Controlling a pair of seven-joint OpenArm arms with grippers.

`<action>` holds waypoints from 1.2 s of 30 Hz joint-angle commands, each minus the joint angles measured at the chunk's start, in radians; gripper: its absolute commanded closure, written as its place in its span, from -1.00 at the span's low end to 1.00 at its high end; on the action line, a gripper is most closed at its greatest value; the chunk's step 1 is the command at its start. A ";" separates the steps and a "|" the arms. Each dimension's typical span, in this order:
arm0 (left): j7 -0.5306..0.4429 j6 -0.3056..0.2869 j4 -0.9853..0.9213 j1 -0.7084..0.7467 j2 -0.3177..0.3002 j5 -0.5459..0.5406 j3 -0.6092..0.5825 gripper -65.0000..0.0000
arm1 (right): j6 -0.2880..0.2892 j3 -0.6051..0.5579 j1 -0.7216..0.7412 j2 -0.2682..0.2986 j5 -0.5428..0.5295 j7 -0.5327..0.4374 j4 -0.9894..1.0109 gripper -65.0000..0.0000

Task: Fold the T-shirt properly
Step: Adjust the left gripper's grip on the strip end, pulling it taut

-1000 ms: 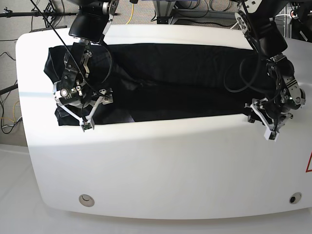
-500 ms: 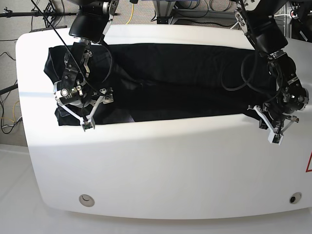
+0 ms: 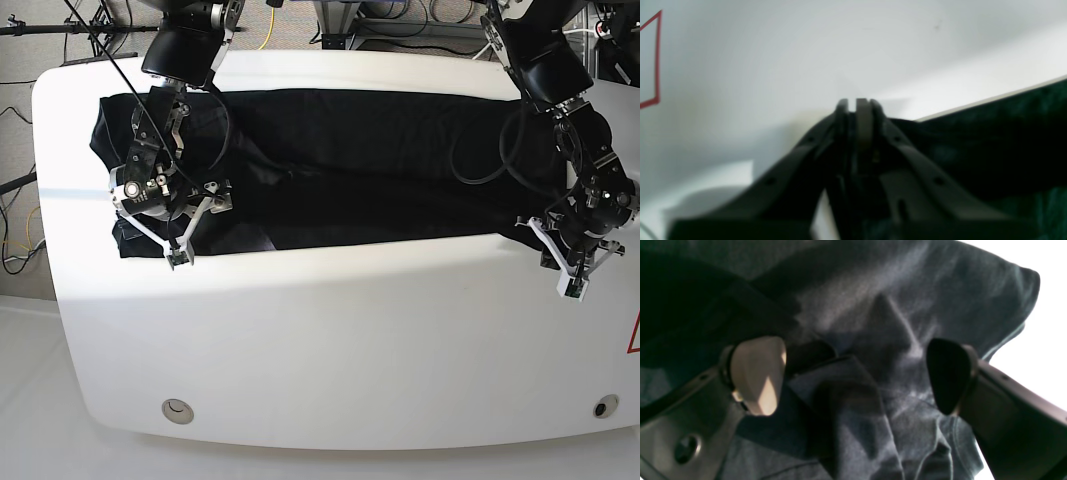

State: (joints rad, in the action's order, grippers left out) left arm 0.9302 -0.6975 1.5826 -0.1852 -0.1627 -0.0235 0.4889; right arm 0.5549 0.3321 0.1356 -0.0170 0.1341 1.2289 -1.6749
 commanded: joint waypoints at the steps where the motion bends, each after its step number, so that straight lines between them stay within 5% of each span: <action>1: -0.020 -0.001 0.042 -0.022 -0.019 -0.013 -0.004 0.36 | 0.003 -0.002 0.025 0.005 -0.004 -0.014 -0.022 -1.00; 7: 0.025 -0.001 0.124 0.000 -0.020 0.001 -0.011 -0.37 | 0.010 -0.002 0.033 0.002 -0.002 -0.016 -0.023 -1.00; 9: 0.036 -0.001 0.159 0.009 -0.020 0.004 -0.011 -0.35 | 0.010 -0.002 0.036 0.001 0.000 -0.015 -0.025 -1.00; 25: 0.007 -0.001 0.281 0.192 -0.086 -0.003 -0.015 0.02 | 0.011 -0.026 0.045 0.010 0.001 -0.024 -0.006 -1.00; 33: 0.002 -0.001 0.287 0.217 -0.069 0.047 -0.017 0.98 | 0.017 -0.045 0.052 0.076 -0.030 -0.042 0.009 -1.00; 36: -0.009 -0.001 0.237 0.205 -0.070 0.040 -0.015 1.00 | 0.014 -0.038 0.042 0.087 -0.035 -0.035 0.005 -1.00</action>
State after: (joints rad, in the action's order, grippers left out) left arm 0.9459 -0.7025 1.8488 0.0460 -0.2153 0.0219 0.4683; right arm 0.5762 0.2886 0.1661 0.0643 0.1150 1.1988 -1.6524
